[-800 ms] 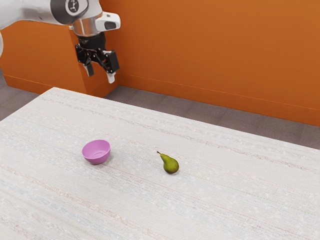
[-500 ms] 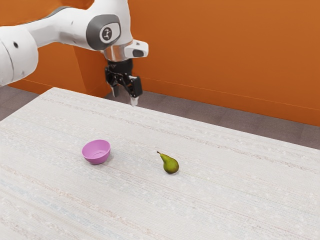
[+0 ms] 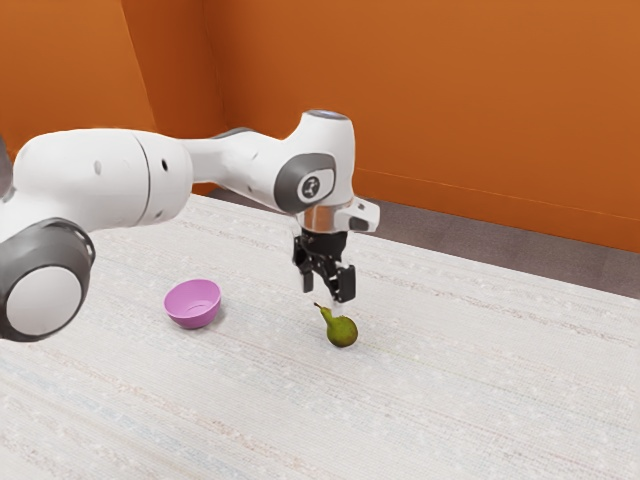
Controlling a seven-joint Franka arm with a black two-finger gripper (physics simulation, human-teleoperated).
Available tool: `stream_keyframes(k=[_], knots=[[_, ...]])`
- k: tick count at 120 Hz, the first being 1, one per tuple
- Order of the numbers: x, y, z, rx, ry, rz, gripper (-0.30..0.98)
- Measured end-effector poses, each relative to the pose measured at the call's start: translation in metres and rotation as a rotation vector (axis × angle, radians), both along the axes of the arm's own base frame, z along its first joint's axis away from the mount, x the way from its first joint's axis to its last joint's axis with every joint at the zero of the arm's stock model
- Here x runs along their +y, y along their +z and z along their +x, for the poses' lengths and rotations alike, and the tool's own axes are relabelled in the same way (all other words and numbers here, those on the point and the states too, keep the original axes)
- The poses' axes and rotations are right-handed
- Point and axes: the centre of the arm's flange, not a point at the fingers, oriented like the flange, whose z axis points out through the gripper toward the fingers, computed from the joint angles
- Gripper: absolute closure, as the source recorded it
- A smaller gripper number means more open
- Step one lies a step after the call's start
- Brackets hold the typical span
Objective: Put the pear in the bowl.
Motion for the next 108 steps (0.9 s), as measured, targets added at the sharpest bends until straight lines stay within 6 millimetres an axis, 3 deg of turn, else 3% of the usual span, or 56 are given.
stream_keyframes(k=[59,108], knots=[[-0.001,-0.064,0.008,0.018,-0.016,-0.028,0.00],[-0.013,-0.092,0.017,-0.017,-0.045,-0.044,0.01]])
